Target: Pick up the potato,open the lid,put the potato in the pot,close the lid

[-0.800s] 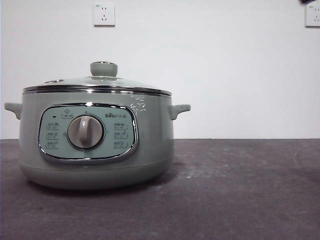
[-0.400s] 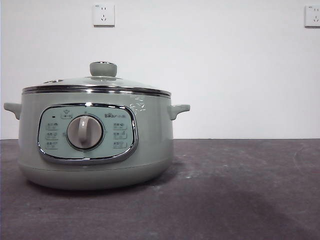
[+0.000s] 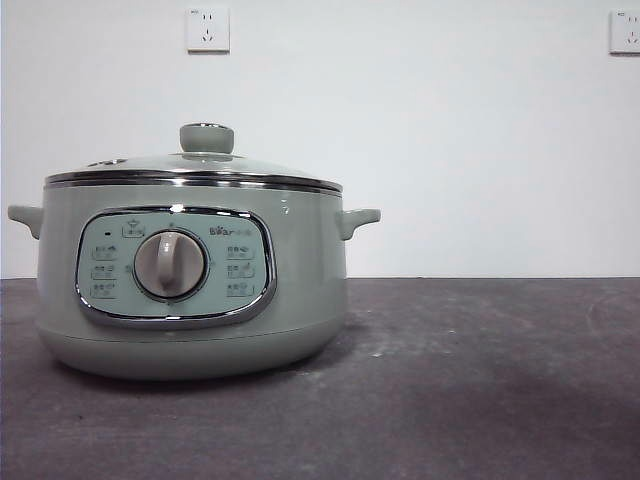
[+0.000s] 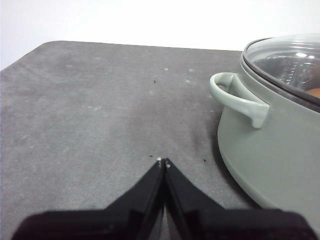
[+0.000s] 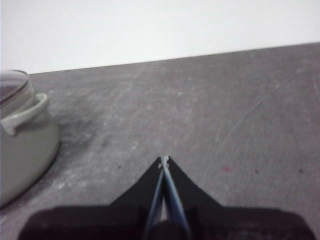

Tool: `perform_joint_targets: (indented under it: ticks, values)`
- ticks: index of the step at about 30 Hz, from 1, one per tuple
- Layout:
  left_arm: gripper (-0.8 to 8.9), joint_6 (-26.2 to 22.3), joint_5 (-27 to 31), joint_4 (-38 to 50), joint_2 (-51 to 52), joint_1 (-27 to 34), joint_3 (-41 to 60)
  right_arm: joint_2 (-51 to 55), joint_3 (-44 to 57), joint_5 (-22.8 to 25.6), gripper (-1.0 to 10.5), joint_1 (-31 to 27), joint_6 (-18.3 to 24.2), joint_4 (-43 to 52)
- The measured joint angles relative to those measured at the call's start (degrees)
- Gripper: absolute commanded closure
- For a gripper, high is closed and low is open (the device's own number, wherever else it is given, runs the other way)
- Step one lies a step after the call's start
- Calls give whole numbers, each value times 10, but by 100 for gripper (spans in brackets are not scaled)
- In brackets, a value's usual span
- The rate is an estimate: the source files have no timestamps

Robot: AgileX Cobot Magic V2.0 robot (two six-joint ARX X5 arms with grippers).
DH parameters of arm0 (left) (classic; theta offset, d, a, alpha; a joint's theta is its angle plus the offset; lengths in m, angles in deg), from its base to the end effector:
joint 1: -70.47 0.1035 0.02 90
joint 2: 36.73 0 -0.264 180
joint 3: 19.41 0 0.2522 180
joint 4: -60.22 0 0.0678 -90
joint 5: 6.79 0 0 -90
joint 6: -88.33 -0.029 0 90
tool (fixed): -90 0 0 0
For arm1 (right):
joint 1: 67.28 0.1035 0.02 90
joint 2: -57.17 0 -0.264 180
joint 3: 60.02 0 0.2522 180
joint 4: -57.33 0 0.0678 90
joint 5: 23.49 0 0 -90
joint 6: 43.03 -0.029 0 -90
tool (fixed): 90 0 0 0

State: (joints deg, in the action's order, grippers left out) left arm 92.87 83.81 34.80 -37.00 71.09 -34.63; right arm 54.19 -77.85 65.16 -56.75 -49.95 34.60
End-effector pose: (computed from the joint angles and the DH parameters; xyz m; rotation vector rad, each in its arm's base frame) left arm 0.0948 0.0013 0.1522 -0.0790 0.1818 0.0285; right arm 0.0943 0.0182 0.1686 0.1091 0.1497 0.1984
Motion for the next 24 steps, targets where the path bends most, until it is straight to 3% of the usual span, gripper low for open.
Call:
perform_joint_targets:
  ticks: [24]
  values:
    - [817,0,0,0,0,0,0,28,30,-1,962,0,-28,-12]
